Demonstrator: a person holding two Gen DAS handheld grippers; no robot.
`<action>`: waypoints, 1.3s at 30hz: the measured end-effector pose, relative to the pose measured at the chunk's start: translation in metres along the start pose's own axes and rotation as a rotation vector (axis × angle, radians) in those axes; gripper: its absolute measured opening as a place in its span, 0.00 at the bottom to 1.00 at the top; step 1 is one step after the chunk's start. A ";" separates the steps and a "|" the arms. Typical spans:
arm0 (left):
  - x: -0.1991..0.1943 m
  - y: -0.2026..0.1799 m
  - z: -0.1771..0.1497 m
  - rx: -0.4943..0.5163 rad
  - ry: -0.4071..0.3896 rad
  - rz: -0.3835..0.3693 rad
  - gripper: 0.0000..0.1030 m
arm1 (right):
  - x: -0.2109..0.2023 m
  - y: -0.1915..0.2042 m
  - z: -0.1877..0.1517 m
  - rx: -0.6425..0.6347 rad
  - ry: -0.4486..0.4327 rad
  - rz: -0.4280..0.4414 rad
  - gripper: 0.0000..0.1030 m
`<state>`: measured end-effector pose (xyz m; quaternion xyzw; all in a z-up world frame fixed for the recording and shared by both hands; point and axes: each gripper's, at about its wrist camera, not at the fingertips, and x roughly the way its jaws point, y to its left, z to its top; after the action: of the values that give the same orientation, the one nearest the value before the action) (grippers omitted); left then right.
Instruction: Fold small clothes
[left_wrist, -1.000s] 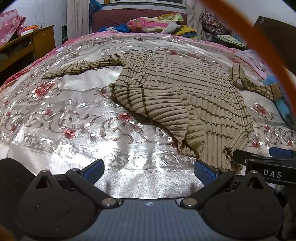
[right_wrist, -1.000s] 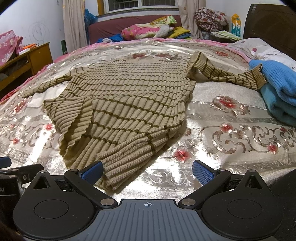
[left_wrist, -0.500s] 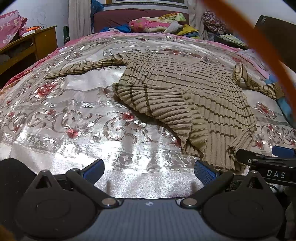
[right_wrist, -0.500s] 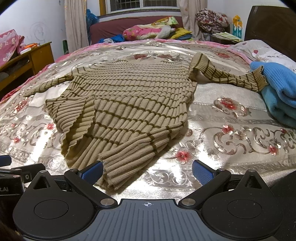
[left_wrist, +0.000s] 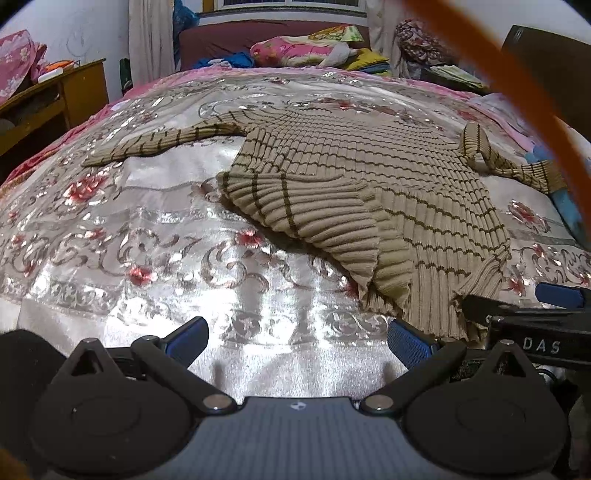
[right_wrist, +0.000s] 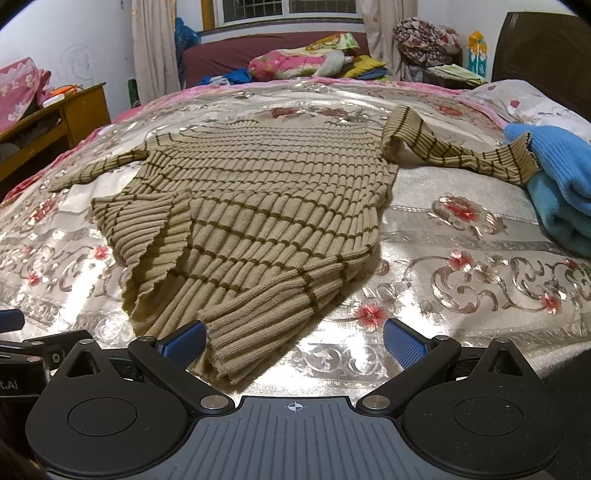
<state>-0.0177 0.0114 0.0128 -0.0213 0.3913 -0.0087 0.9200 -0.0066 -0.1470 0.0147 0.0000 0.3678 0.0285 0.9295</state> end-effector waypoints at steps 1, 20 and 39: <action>0.000 0.000 0.001 0.004 -0.005 0.002 1.00 | 0.001 0.001 0.000 -0.007 -0.002 0.002 0.97; 0.008 -0.003 0.014 0.028 -0.014 -0.026 1.00 | 0.003 -0.009 0.004 0.040 0.028 0.046 0.20; 0.023 0.016 0.061 0.042 -0.111 0.003 1.00 | -0.009 -0.052 0.009 0.155 0.033 -0.040 0.11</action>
<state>0.0422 0.0283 0.0373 -0.0018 0.3392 -0.0144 0.9406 -0.0036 -0.1991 0.0264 0.0642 0.3842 -0.0187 0.9208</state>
